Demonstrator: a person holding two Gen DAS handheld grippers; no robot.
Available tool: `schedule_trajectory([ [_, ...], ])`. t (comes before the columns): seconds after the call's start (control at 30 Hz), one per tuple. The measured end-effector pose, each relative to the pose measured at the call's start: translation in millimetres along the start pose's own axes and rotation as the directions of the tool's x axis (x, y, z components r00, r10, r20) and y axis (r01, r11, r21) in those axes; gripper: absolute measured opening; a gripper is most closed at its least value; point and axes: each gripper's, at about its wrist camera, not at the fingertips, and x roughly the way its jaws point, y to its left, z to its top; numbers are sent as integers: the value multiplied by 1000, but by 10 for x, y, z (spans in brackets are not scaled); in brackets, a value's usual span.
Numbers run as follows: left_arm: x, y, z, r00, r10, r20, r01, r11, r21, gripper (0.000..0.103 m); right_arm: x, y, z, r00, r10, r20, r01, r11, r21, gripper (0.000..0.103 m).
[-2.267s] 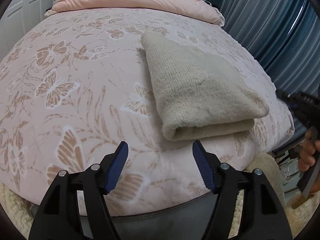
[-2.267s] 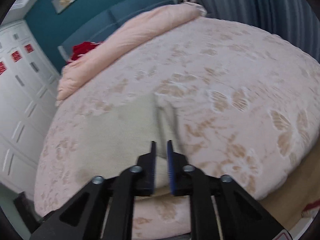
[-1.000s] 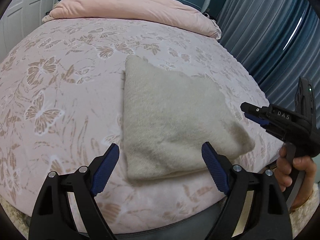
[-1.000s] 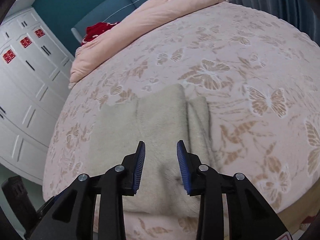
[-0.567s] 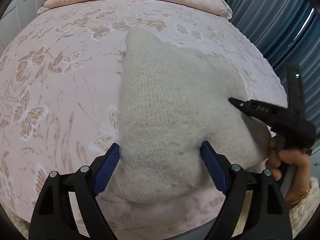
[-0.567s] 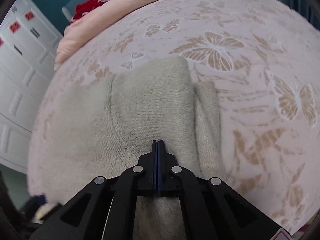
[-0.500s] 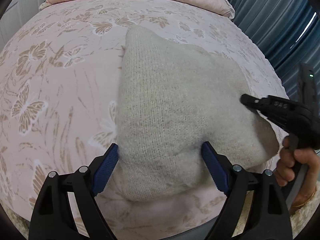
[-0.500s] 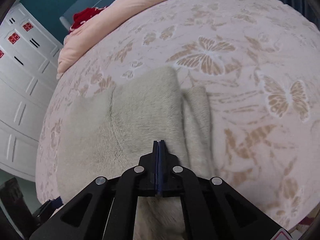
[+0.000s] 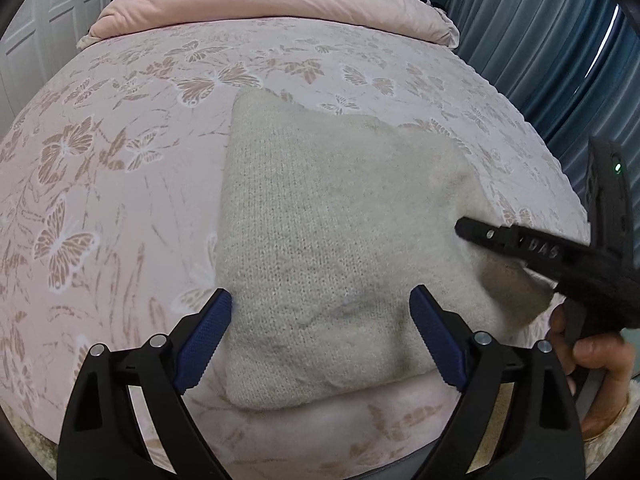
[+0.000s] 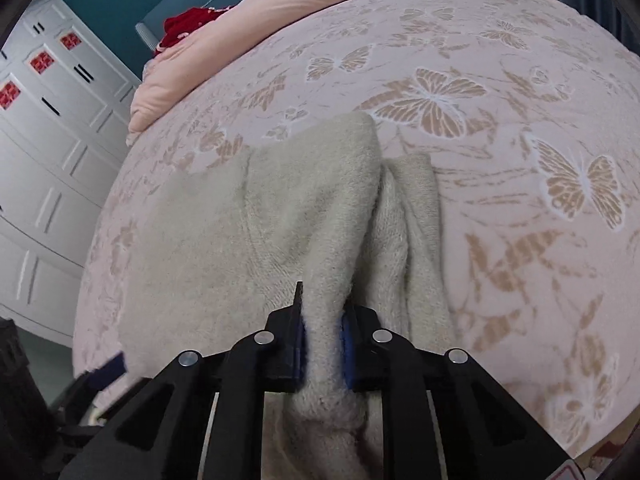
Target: Fold small clothes
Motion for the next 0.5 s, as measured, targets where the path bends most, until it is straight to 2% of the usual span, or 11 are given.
schedule_trajectory([
  [0.07,55,6,-23,1000,27,-9,-26,999,21,88,-272,-53,69,994,50,97,-52,998,19,9],
  [0.1,83,12,-37,999,34,-12,-34,999,26,88,-343,-126,76,992,48,114,-53,998,38,9],
  [0.13,118,23,-50,999,33,-16,-33,999,27,88,-309,-236,56,994,42,100,-49,997,63,9],
  [0.2,231,51,-86,999,19,-46,-18,1000,15,89,48,-450,-60,999,-40,-23,42,997,71,8],
  [0.23,301,74,-113,998,2,-65,-2,1000,3,89,138,-500,-126,999,-30,-35,32,997,68,8],
  [0.27,354,97,-143,997,0,-76,-1,1000,-12,89,77,-500,-134,1000,-13,-4,13,997,70,8],
  [0.33,337,125,-174,998,-6,-69,4,999,-35,89,-154,-387,-44,999,-24,35,22,997,70,14],
  [0.37,286,130,-172,998,-9,-60,6,999,-42,89,-319,-283,-7,994,-63,90,59,997,53,21],
  [0.4,226,125,-169,999,-9,-50,6,999,-42,88,-483,-149,22,985,-92,145,91,996,12,21],
  [0.43,160,120,-167,999,-8,-42,6,999,-37,88,-611,-7,46,980,-84,181,92,995,-36,21],
  [0.5,22,140,-181,999,-26,-33,25,999,-36,88,-735,291,72,983,1,182,21,993,-120,21],
])
